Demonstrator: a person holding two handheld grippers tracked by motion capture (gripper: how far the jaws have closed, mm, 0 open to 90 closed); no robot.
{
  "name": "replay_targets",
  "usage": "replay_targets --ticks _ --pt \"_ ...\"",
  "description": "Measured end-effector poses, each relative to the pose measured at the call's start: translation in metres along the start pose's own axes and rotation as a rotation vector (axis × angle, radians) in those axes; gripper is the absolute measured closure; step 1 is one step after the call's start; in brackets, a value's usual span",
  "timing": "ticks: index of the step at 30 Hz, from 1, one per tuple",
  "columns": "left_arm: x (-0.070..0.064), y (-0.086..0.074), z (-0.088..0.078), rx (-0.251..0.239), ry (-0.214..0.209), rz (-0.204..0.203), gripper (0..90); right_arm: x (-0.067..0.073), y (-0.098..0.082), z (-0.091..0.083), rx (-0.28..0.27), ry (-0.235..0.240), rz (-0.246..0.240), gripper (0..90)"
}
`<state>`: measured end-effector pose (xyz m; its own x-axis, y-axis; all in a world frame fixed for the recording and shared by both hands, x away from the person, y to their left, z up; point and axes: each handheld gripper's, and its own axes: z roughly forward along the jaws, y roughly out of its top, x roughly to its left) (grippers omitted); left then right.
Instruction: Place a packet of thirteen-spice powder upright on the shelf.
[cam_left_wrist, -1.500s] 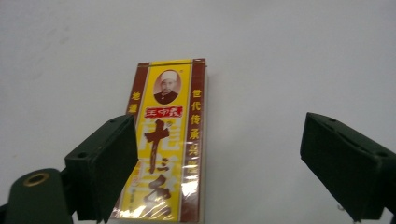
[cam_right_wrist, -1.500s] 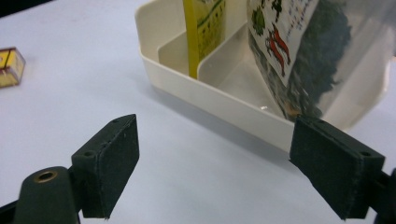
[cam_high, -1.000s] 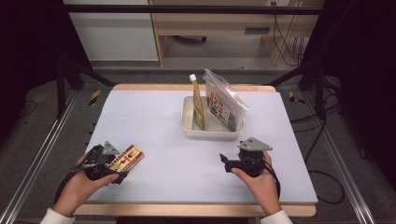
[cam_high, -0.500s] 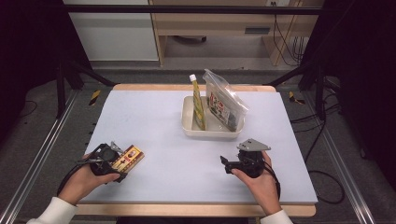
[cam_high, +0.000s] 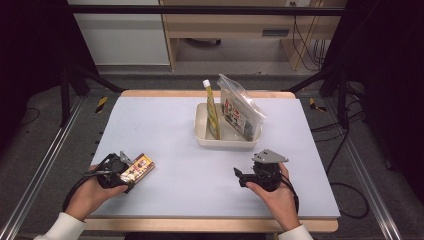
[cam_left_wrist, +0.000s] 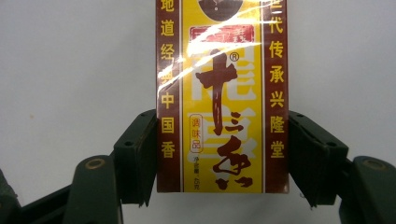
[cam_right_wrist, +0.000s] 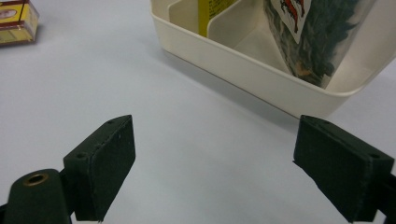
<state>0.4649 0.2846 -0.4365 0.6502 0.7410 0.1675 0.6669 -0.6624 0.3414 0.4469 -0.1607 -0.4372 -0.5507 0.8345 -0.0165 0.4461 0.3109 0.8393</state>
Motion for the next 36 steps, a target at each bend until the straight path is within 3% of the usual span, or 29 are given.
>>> replay_targets --ticks 4,9,12,17,26,36 --pt "-0.007 0.004 -0.007 -0.092 0.015 0.030 32.5 0.006 0.002 0.003 -0.001 0.013 0.002 13.4" --pt "-0.024 0.018 -0.015 -0.274 0.036 0.058 32.5 0.018 0.012 0.010 -0.012 0.044 -0.007 13.1" --pt "-0.036 0.028 -0.014 -0.362 0.018 0.069 32.4 0.028 0.019 0.016 -0.020 0.090 -0.012 12.1" --pt "-0.054 0.044 -0.008 -0.456 0.014 0.110 32.4 0.039 0.032 0.026 -0.012 0.155 -0.009 18.6" --pt "-0.078 0.051 0.000 -0.558 -0.003 0.129 32.3 0.052 0.049 0.046 -0.013 0.320 0.054 29.1" --pt "-0.103 0.054 0.001 -0.602 -0.038 0.175 32.2 0.057 0.051 0.050 -0.020 0.422 0.110 33.4"
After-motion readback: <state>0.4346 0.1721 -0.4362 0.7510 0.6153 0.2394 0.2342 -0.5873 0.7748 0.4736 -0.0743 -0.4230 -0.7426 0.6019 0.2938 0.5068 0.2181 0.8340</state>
